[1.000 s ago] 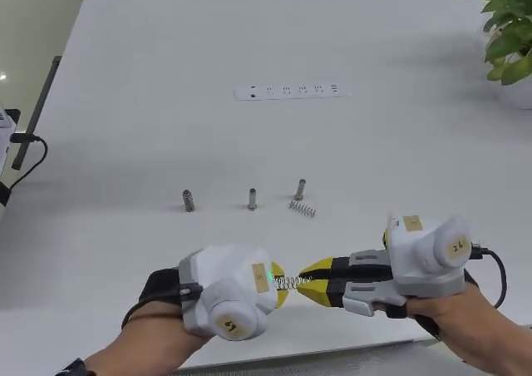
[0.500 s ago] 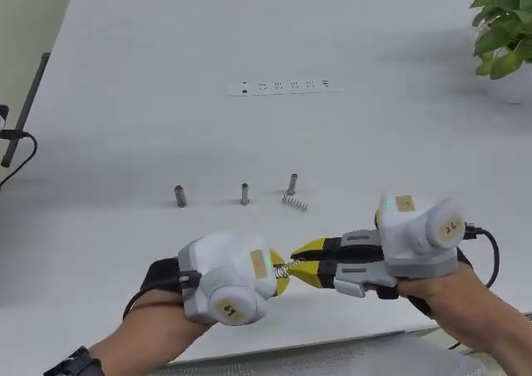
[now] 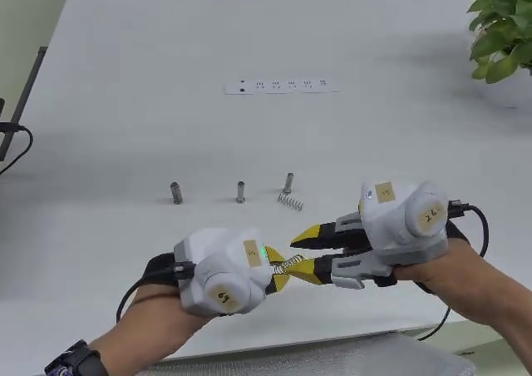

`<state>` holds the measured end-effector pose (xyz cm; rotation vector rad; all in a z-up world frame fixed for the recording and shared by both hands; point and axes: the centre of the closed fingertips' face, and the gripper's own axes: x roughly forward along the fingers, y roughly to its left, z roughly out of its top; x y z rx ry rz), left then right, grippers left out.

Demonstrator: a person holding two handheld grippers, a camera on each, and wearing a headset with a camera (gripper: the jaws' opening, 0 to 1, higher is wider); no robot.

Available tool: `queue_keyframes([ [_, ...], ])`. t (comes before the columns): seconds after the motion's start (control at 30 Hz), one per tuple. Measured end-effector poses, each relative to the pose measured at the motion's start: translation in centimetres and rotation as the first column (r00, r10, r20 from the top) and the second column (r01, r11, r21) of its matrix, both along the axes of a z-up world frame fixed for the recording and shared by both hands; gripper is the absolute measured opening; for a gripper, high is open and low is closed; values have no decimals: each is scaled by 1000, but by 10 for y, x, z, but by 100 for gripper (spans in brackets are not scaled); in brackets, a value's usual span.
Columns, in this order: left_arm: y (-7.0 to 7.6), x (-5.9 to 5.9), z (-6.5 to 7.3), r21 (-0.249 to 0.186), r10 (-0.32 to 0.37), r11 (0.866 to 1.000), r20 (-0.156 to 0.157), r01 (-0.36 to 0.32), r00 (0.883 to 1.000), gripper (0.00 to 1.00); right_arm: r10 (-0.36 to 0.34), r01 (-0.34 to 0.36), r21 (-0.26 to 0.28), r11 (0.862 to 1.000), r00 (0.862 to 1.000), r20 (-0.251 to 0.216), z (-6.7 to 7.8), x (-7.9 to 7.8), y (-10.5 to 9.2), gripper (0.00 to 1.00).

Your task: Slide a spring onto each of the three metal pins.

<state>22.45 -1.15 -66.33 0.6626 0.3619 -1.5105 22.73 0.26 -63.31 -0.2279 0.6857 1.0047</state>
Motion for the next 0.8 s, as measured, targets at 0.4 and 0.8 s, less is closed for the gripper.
queue_keyframes([
  [0.4, -3, -1, 1, -8, -2, 1000, -16, 1, 1000, 2, 83, -81, -113, 990, 996, 10, -8, -6, -7, 24],
  [0.8, -6, -11, -2, 3, -33, 999, -24, 33, 999, 2, 169, -166, -185, 969, 986, 3, -18, -13, -1, 23],
])
